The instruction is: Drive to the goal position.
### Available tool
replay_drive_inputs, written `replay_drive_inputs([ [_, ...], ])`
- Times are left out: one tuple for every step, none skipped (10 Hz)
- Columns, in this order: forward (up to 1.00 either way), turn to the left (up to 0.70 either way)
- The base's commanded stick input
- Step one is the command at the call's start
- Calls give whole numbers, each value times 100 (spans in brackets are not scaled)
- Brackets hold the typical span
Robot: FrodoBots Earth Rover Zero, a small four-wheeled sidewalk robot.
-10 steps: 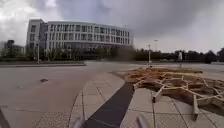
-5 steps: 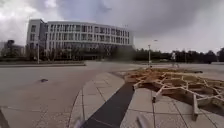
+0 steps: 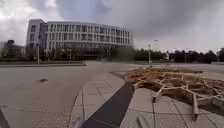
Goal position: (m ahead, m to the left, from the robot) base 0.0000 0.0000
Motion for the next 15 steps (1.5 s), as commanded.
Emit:
replay_drive_inputs([
  [4,0],
  [4,0],
  [4,0],
  [4,0],
  [4,0],
  [4,0],
  [4,0],
  [4,0],
  [4,0],
  [4,0],
  [4,0],
  [4,0],
  [4,0],
  [4,0],
  [4,0],
])
